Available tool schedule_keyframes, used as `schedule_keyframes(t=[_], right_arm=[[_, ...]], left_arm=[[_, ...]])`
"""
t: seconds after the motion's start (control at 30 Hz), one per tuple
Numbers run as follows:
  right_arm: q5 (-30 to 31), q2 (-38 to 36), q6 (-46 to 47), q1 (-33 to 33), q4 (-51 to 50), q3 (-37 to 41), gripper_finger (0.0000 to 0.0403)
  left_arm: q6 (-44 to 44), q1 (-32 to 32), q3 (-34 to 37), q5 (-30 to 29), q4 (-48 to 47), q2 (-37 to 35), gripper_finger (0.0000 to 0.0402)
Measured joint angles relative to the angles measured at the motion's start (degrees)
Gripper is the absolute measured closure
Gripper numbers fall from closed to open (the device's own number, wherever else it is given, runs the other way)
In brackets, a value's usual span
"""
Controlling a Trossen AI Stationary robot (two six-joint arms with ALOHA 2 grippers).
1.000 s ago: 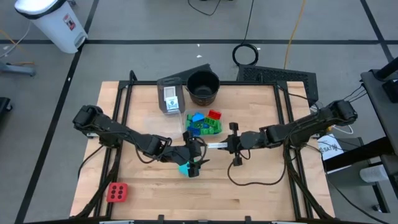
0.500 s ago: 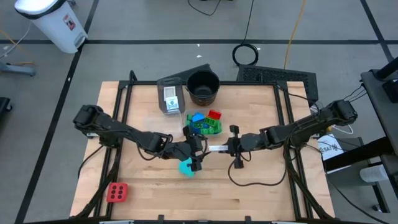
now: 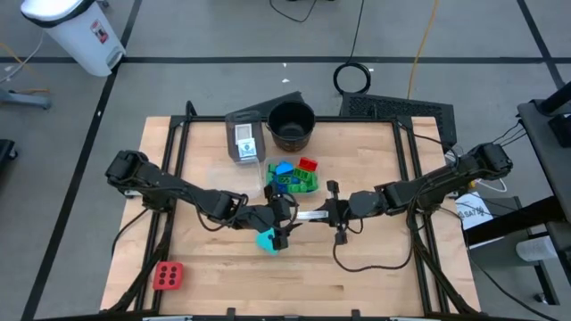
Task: Pick & Place Toys
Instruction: Put the black card box into the black bin
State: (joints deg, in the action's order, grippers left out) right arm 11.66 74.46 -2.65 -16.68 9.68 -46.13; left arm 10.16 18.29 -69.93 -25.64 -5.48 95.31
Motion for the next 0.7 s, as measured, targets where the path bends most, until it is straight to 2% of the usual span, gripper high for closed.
schedule_keyframes(t=[0.13, 0.27, 0.33, 0.47, 0.6, 0.7], right_arm=[[0.03, 0.0, 0.0, -0.34, 0.01, 0.0, 0.0366], [0.04, 0.0, -0.39, -0.34, 0.28, 0.02, 0.0364], [-0.21, 0.0, -0.44, -0.34, 0.67, 0.02, 0.0344], [0.08, -0.01, -0.14, -0.32, 0.43, 0.02, 0.0277], [1.19, -1.62, 0.6, -0.17, -3.5, -0.04, 0.023], [1.1, -3.8, 1.54, -0.33, -8.65, 0.05, 0.0212]], left_arm=[[-0.21, -0.33, 0.0, 1.32, 1.82, 0.0, 0.0184], [-0.6, -0.76, 0.0, 4.93, 3.82, 0.0, 0.0279], [-0.88, -0.95, 0.0, 5.21, 4.03, 0.0, 0.0334], [-1.36, -1.0, 0.0, 4.7, 3.58, -0.2, 0.0337], [-3.67, -0.1, -0.76, -3.3, -4.81, -3.85, 0.0337], [-2.57, -0.09, -0.93, -12.71, -13.91, -9.18, 0.0337]])
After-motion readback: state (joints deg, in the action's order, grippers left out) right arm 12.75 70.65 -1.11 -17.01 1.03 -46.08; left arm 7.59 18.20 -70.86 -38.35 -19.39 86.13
